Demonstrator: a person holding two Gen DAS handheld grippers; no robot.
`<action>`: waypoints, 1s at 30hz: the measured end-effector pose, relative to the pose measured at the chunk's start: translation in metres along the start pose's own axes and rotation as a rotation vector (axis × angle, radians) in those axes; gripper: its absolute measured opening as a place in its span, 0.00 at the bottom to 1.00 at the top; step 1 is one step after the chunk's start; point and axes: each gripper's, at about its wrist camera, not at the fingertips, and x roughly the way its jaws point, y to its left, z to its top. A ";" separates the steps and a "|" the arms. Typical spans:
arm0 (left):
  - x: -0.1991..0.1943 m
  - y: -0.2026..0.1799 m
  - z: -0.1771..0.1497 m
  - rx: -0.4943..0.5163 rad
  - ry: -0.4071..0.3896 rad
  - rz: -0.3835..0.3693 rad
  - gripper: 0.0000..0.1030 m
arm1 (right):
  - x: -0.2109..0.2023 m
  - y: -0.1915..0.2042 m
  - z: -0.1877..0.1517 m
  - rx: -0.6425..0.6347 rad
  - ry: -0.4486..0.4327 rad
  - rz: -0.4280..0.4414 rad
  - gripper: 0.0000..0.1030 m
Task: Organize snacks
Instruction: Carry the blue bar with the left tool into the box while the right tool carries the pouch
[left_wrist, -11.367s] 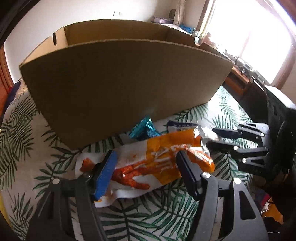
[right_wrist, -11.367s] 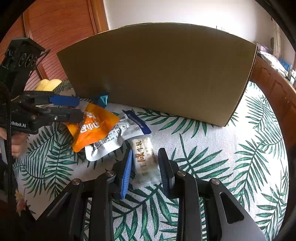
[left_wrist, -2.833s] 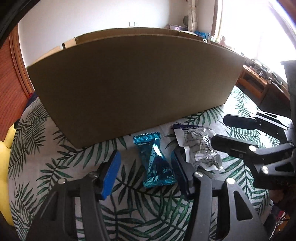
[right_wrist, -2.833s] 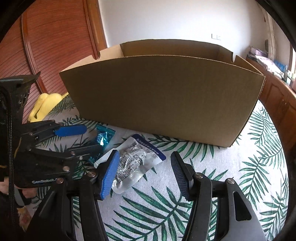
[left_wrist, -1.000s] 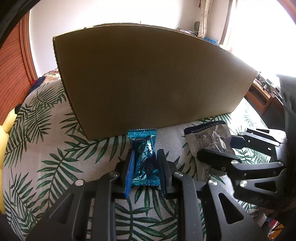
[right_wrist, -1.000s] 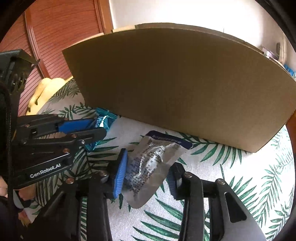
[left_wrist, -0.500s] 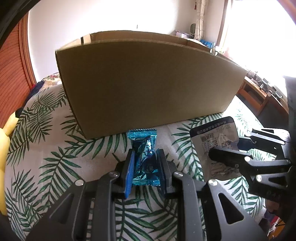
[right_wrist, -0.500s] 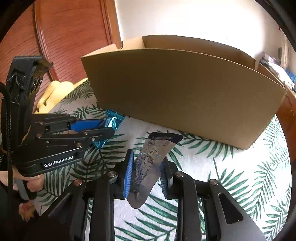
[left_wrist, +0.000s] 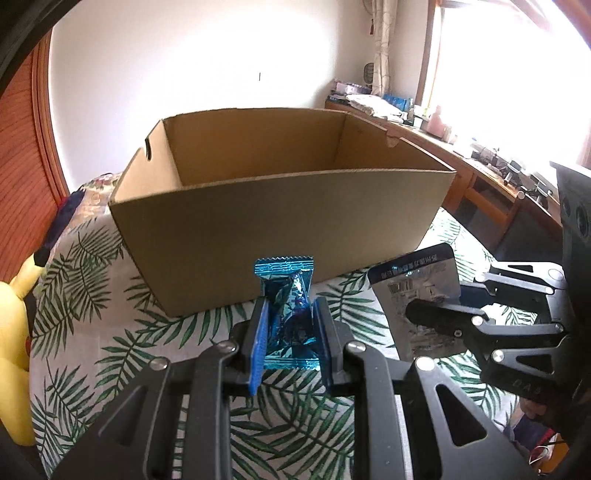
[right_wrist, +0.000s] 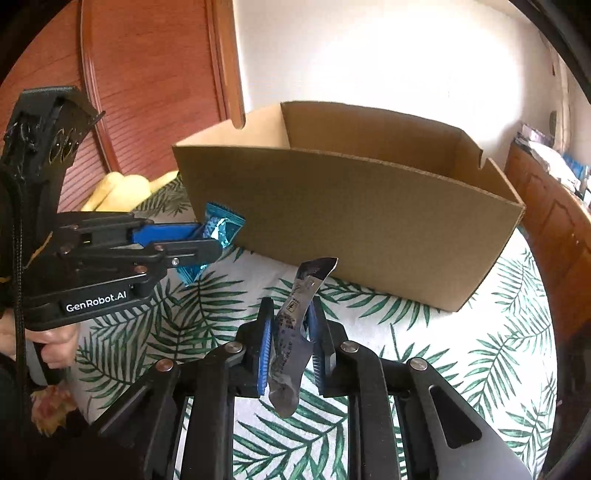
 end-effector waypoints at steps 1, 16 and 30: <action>-0.003 -0.002 0.002 0.005 -0.005 0.000 0.21 | -0.004 -0.001 0.001 0.000 -0.009 -0.001 0.15; -0.026 -0.013 0.058 0.058 -0.115 0.017 0.21 | -0.053 -0.017 0.050 -0.055 -0.159 -0.052 0.15; -0.006 0.017 0.113 0.048 -0.175 0.054 0.21 | -0.029 -0.038 0.108 -0.077 -0.244 -0.077 0.15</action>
